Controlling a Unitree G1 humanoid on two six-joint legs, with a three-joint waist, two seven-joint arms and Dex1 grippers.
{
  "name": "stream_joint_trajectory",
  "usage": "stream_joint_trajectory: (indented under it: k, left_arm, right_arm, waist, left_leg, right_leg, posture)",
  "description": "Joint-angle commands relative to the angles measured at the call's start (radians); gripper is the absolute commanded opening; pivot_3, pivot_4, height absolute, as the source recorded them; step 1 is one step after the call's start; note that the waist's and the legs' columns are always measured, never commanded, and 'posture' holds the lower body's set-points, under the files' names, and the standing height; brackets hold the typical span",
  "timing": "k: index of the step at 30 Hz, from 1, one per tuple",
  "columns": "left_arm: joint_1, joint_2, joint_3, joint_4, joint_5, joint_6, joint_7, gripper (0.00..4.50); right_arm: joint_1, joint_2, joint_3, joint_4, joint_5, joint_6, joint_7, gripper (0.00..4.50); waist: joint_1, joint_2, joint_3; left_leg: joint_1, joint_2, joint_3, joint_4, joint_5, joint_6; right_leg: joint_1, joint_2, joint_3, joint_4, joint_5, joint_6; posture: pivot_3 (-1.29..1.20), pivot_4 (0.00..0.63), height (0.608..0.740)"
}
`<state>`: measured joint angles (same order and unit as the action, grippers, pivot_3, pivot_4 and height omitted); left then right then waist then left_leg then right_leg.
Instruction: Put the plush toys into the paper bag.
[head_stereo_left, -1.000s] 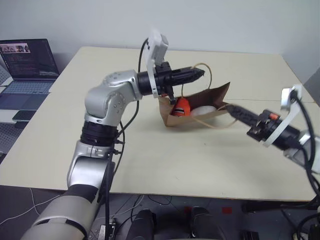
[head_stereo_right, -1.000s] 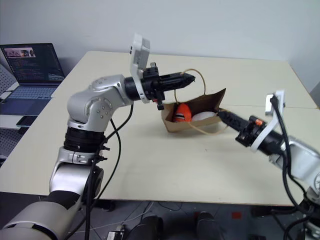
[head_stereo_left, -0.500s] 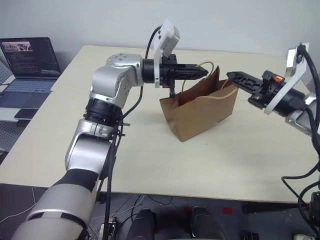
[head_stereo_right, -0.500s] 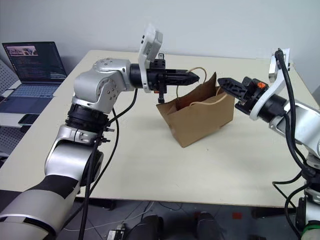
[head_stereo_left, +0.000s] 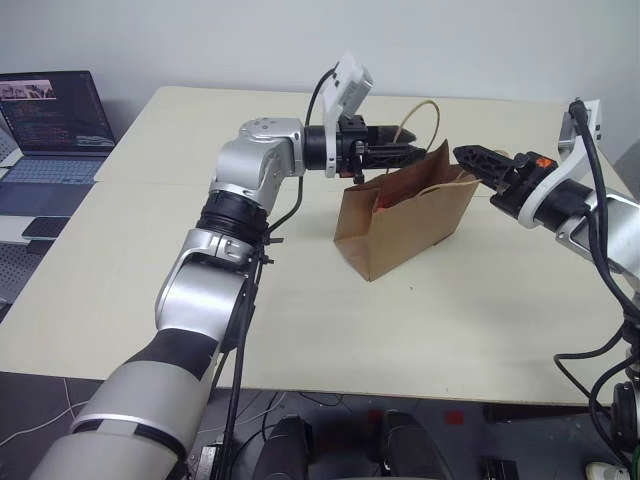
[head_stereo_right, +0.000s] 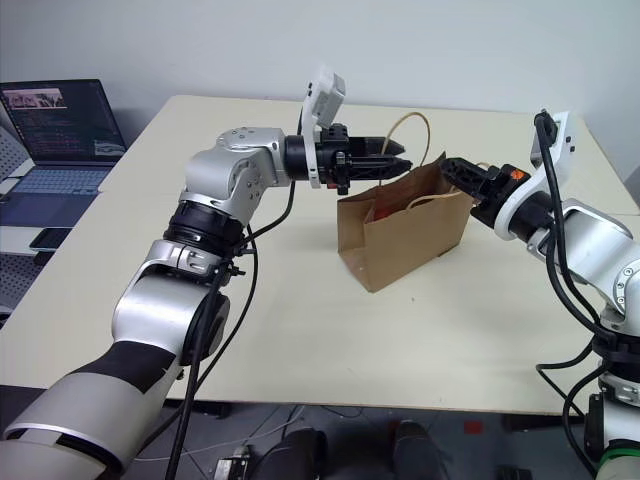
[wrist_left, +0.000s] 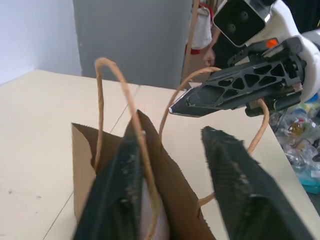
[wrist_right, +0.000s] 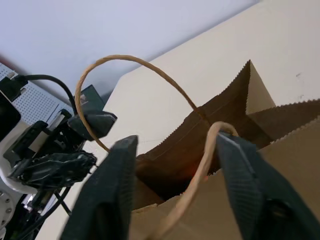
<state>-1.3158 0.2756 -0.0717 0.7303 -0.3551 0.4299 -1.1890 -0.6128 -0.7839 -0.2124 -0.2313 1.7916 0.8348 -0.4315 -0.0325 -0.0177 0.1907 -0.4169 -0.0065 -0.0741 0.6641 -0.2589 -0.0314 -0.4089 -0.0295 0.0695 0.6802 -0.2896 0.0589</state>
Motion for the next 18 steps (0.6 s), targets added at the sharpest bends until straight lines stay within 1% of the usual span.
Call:
stream_joint_trajectory:
  k: [1,2,3,4,5,8,11,13,16,18]
  left_arm:
    - [0.007,0.041,0.051,-0.136,-0.039,0.057,0.011,3.44]
    - [0.024,0.052,0.059,-0.174,-0.048,0.078,0.016,3.72]
    - [0.049,0.062,0.066,-0.219,-0.052,0.086,0.026,4.02]
    - [0.072,0.071,0.073,-0.26,-0.057,0.103,0.041,4.32]
    - [0.099,0.085,0.076,-0.305,-0.064,0.121,0.046,4.45]
    - [0.163,0.116,0.101,-0.415,-0.08,0.162,0.09,4.45]
    - [0.218,0.145,0.13,-0.498,-0.089,0.191,0.146,4.45]
    - [0.254,0.16,0.138,-0.543,-0.098,0.198,0.164,4.45]
    - [0.363,0.162,0.158,-0.64,-0.12,0.207,0.206,4.45]
    - [0.434,0.155,0.157,-0.708,-0.131,0.212,0.235,4.45]
  right_arm:
    - [-0.003,-0.058,-0.035,-0.059,-0.085,0.026,0.11,4.04]
    - [0.003,-0.069,-0.035,-0.068,-0.107,0.034,0.139,4.38]
    - [0.009,-0.091,-0.029,-0.08,-0.146,0.047,0.181,4.5]
    - [0.014,-0.1,-0.027,-0.088,-0.168,0.053,0.205,4.5]
    - [0.019,-0.104,-0.028,-0.092,-0.181,0.057,0.224,4.5]
    - [0.021,-0.129,-0.04,-0.094,-0.215,0.077,0.318,4.5]
    - [0.041,-0.21,-0.056,-0.1,-0.3,0.11,0.467,4.5]
    - [0.059,-0.243,-0.071,-0.097,-0.332,0.12,0.536,4.5]
    - [0.108,-0.328,-0.106,-0.098,-0.442,0.113,0.699,4.5]
    - [0.139,-0.362,-0.132,-0.109,-0.491,0.097,0.794,4.5]
  waist:
    - [0.001,0.0,0.0]
    - [0.001,0.0,0.0]
    - [0.0,0.0,0.0]
    - [0.0,0.0,0.0]
    - [0.0,0.0,0.0]
    - [0.001,0.0,0.0]
    - [0.002,0.0,0.0]
    - [0.002,0.0,0.0]
    - [0.003,0.0,0.0]
    - [0.004,0.0,0.0]
  left_leg:
    - [0.0,0.0,0.0,0.0,0.0,0.0]
    - [0.0,0.0,-0.001,0.0,0.0,0.0]
    - [-0.001,0.0,-0.001,0.0,0.0,0.0]
    - [0.0,0.001,-0.001,0.0,0.0,0.0]
    - [0.0,0.001,-0.002,0.0,0.0,0.0]
    - [0.0,0.001,-0.003,0.0,0.0,0.0]
    - [0.0,0.001,-0.003,0.001,0.0,0.0]
    - [0.0,0.0,-0.003,0.001,0.0,0.0]
    - [0.001,0.0,-0.003,0.002,0.0,0.0]
    - [0.001,0.0,-0.003,0.001,0.0,0.0]
  right_leg:
    - [0.0,0.0,0.0,0.0,0.0,0.0]
    - [0.0,0.0,0.0,0.0,0.0,0.0]
    - [0.0,0.0,0.0,0.0,0.0,0.0]
    - [0.0,-0.001,0.0,0.0,0.0,0.0]
    - [0.0,-0.001,0.0,0.0,0.0,0.0]
    - [0.0,-0.001,0.0,0.0,0.0,0.0]
    - [0.0,-0.002,0.0,0.0,0.0,0.0]
    - [0.0,-0.003,0.0,0.0,0.0,0.0]
    - [0.001,-0.004,0.0,0.0,0.0,0.0]
    - [0.001,-0.004,0.0,0.0,0.0,0.0]
  posture:
    - [0.0,0.15,0.74]
    - [0.0,0.15,0.74]
    - [0.0,0.15,0.74]
    - [0.0,0.15,0.74]
    - [0.0,0.15,0.74]
    - [0.0,0.15,0.74]
    - [0.0,0.15,0.74]
    - [0.0,0.15,0.74]
    - [0.0,0.15,0.74]
    - [0.0,0.15,0.74]
